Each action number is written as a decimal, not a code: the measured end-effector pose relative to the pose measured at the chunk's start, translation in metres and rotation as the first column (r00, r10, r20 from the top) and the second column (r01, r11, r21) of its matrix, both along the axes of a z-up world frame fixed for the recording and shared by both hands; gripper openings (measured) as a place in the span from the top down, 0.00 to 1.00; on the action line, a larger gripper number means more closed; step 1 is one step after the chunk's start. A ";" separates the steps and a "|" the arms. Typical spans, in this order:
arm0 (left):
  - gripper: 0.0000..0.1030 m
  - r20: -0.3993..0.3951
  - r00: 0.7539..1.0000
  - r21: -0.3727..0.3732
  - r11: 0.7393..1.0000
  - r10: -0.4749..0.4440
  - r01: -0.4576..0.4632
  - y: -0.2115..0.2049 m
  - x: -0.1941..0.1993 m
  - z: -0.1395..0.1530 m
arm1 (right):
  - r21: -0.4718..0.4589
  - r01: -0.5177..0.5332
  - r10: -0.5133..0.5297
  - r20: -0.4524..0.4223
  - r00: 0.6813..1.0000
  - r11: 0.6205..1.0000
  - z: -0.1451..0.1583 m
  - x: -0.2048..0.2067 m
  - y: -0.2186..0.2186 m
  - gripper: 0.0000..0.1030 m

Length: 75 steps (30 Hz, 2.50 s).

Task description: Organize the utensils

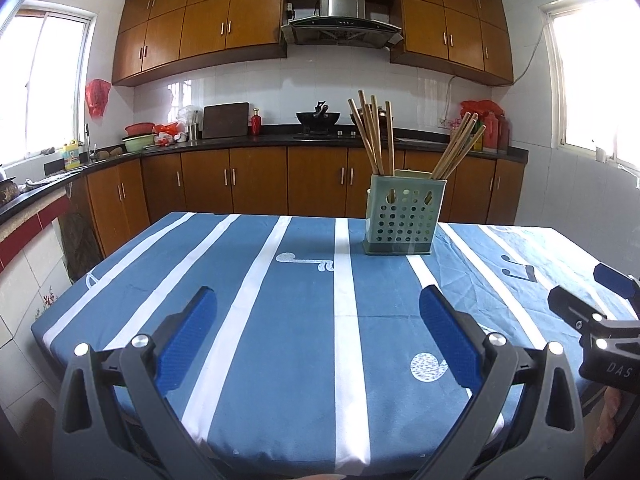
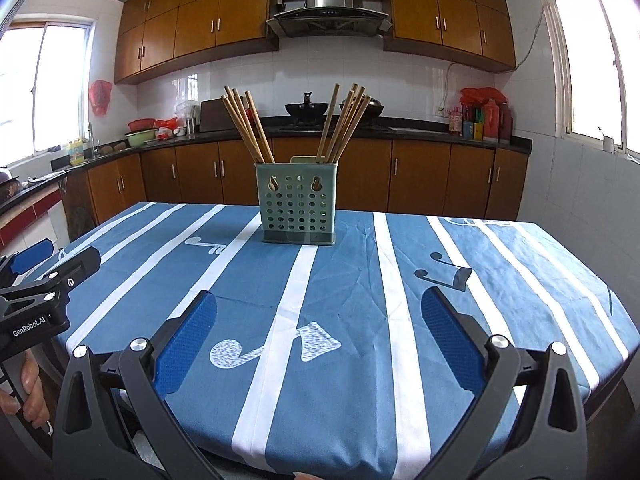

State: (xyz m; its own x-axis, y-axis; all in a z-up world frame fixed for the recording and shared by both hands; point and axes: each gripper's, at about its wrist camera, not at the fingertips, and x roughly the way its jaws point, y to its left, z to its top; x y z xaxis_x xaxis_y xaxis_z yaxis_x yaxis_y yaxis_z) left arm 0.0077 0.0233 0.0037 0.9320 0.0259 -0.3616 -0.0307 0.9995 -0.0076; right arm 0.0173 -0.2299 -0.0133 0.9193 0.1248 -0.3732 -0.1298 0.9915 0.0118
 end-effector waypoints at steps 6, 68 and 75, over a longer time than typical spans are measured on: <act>0.04 -0.009 1.000 0.005 1.000 -0.008 0.008 -0.004 0.001 -0.001 | 0.015 0.009 -0.008 -0.013 1.000 1.000 -0.005 -0.002 -0.003 0.02; 0.04 -0.015 1.000 0.001 1.000 -0.012 0.012 -0.008 0.002 -0.003 | 0.029 0.019 -0.018 -0.021 1.000 0.999 -0.006 -0.002 -0.006 0.02; 0.04 -0.016 1.000 0.001 1.000 -0.013 0.013 -0.009 0.002 -0.003 | 0.029 0.018 -0.018 -0.023 1.000 0.999 -0.007 -0.002 -0.005 0.02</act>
